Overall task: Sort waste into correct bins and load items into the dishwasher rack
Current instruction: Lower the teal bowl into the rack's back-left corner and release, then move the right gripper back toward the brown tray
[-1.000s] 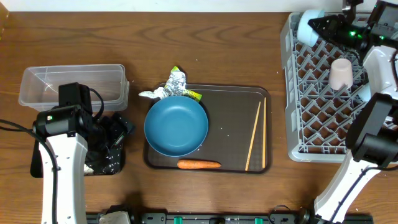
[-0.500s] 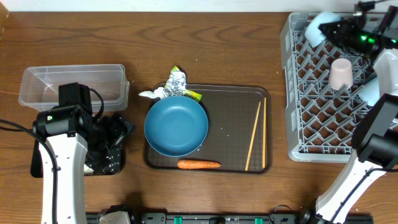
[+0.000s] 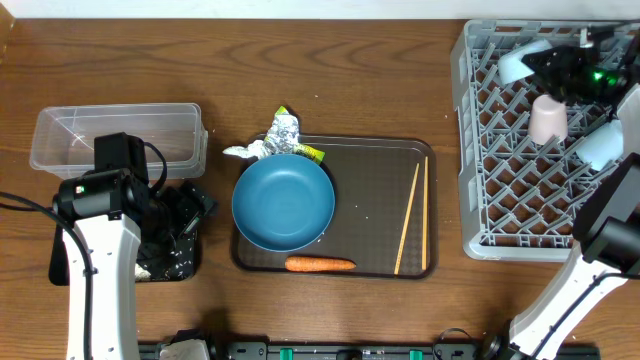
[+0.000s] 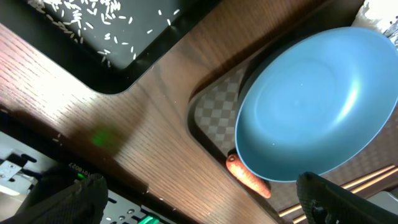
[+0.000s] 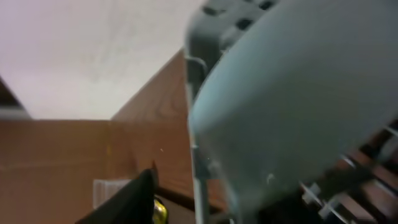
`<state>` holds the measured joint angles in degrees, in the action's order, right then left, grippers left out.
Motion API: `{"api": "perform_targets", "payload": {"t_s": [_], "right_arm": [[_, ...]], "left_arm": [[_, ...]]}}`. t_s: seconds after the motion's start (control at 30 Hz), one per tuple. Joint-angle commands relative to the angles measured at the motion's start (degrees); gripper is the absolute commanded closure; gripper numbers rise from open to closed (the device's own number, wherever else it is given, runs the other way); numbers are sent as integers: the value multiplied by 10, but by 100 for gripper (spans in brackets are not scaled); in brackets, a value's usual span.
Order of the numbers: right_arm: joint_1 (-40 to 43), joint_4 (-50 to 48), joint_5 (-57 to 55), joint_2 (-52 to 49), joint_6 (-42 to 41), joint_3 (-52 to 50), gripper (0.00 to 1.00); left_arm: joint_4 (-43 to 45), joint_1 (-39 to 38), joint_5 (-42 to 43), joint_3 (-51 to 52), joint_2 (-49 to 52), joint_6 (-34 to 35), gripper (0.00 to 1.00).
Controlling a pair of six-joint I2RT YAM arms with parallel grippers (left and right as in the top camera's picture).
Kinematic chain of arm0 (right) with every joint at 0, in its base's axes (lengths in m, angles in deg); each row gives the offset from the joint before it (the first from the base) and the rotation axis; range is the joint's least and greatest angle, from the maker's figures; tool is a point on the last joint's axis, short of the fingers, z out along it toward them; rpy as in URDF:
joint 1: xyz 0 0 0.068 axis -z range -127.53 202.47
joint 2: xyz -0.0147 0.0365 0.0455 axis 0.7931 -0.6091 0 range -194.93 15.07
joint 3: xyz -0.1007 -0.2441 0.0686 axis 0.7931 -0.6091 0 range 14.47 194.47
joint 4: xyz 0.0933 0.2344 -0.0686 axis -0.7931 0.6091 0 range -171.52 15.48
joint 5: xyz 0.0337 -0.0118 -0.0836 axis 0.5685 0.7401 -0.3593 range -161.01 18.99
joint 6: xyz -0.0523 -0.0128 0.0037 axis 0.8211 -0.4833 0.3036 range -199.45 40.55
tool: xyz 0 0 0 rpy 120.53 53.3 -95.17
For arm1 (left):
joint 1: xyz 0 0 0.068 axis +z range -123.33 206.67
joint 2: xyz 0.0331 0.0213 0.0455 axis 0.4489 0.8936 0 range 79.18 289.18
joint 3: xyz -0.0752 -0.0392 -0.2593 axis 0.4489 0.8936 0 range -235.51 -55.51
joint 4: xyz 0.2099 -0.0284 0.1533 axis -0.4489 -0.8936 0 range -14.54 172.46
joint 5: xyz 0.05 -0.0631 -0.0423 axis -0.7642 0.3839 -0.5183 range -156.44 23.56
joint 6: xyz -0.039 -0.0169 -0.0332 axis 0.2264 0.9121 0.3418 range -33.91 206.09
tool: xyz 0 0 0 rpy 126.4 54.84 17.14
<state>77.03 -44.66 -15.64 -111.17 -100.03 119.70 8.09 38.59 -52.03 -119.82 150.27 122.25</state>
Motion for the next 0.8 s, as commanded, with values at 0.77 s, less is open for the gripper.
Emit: {"api": "perform_targets", "payload": {"t_s": [0.77], "right_arm": [[-179,389,-231,447,109,0,1]], "left_arm": [[-2,3,-6,-6,0,-3,0]]}}
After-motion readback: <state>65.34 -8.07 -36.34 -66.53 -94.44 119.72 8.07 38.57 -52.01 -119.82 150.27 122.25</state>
